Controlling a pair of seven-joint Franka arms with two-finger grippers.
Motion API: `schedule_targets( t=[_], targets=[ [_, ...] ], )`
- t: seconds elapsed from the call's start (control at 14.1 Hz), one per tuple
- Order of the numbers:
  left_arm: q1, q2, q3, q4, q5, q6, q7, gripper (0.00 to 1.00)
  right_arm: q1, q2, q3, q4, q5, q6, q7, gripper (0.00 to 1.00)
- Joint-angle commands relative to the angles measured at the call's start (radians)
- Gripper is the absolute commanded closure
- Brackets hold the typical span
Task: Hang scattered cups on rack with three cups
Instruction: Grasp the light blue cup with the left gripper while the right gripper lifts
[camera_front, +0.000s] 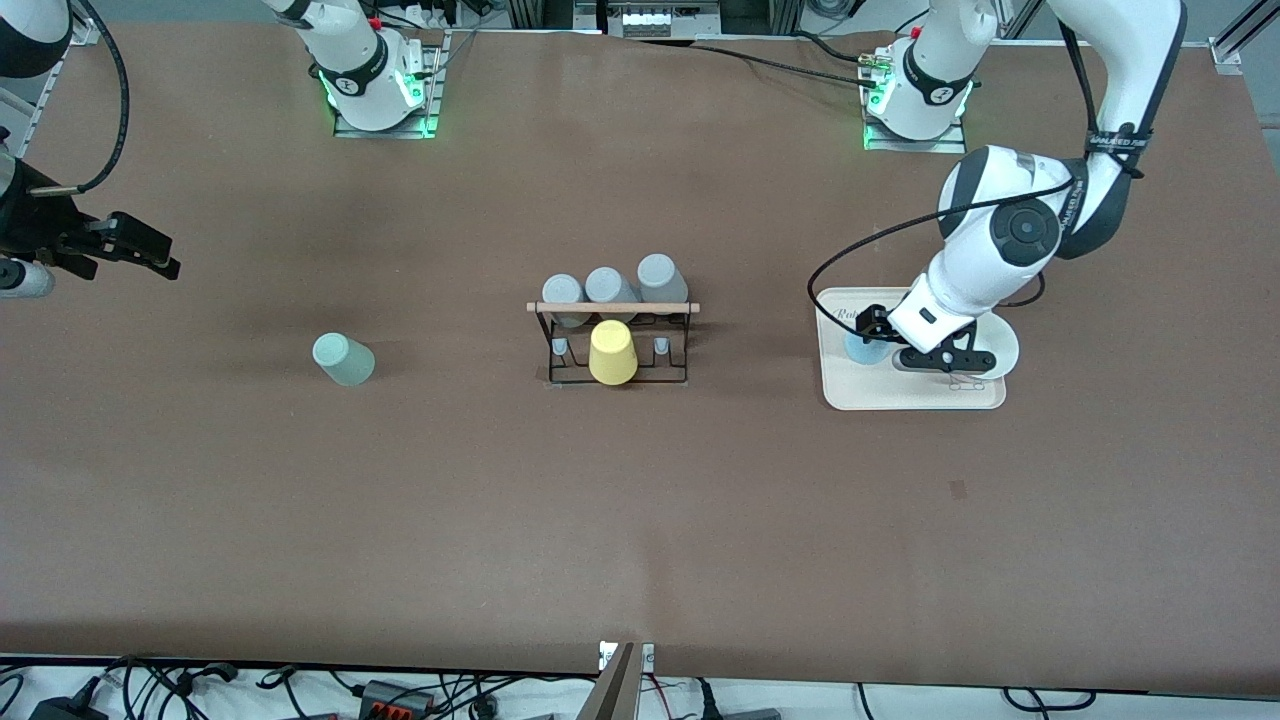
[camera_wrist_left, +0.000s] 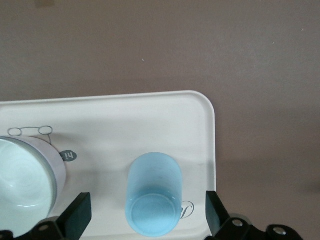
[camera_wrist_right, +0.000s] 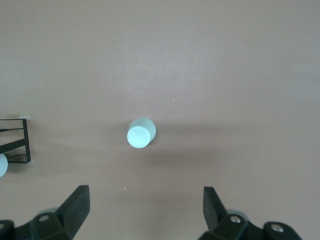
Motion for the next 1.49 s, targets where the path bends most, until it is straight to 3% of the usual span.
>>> schedule_targets(
  t=[0.0,0.57,0.92,1.21,1.42],
  targets=[
    [0.01,-0.021,-0.014,-0.064,0.001,0.056,-0.024,0.0,-0.009,-0.003,0.009,0.002,0.004,0.008,-0.01,0.0],
    [-0.013,0.06,-0.012,-0.084,0.003,0.141,-0.033,0.01,-0.005,0.021,0.017,0.005,0.001,0.01,-0.008,0.0],
    [-0.012,0.06,-0.011,-0.084,0.056,0.141,-0.032,0.59,0.014,0.046,0.017,0.005,0.012,0.008,-0.003,0.0],
    [-0.01,0.024,-0.011,-0.054,0.065,0.072,-0.032,0.68,0.02,0.072,0.017,0.006,0.001,0.018,-0.005,0.0],
    [-0.013,0.02,-0.02,0.151,0.065,-0.181,-0.033,0.69,0.065,0.13,0.018,0.009,-0.003,0.033,-0.01,0.0]
  ],
)
